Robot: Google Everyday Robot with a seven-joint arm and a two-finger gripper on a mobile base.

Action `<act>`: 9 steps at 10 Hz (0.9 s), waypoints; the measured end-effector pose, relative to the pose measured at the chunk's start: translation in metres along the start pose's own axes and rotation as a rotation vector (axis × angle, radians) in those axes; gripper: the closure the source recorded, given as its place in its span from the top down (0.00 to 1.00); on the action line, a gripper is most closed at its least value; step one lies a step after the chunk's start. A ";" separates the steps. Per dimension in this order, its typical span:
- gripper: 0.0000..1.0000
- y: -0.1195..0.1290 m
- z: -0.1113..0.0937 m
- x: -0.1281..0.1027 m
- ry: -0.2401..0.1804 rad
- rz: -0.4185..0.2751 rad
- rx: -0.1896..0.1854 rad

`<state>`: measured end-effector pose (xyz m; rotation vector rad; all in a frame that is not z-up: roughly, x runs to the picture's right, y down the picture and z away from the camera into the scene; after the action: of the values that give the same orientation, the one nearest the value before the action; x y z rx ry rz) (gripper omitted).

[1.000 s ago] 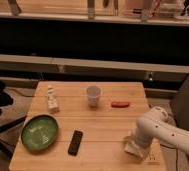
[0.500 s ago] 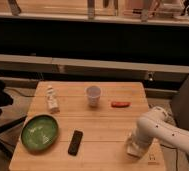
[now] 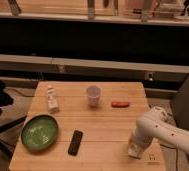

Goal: Wipe the white sponge on the table

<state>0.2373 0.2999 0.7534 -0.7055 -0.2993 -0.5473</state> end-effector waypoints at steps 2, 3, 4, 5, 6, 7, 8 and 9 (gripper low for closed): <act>0.00 -0.012 -0.003 0.007 -0.003 0.021 0.008; 0.00 -0.013 -0.002 0.008 -0.005 0.027 0.008; 0.00 -0.011 -0.002 0.009 -0.005 0.034 0.006; 0.00 -0.015 -0.001 0.009 -0.005 0.032 0.003; 0.00 -0.022 -0.002 0.014 0.001 0.032 -0.001; 0.00 -0.031 -0.005 0.021 0.005 0.034 -0.004; 0.00 -0.037 -0.007 0.028 0.007 0.042 -0.006; 0.00 -0.042 -0.009 0.033 0.007 0.050 -0.006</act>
<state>0.2418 0.2549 0.7834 -0.7146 -0.2735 -0.5031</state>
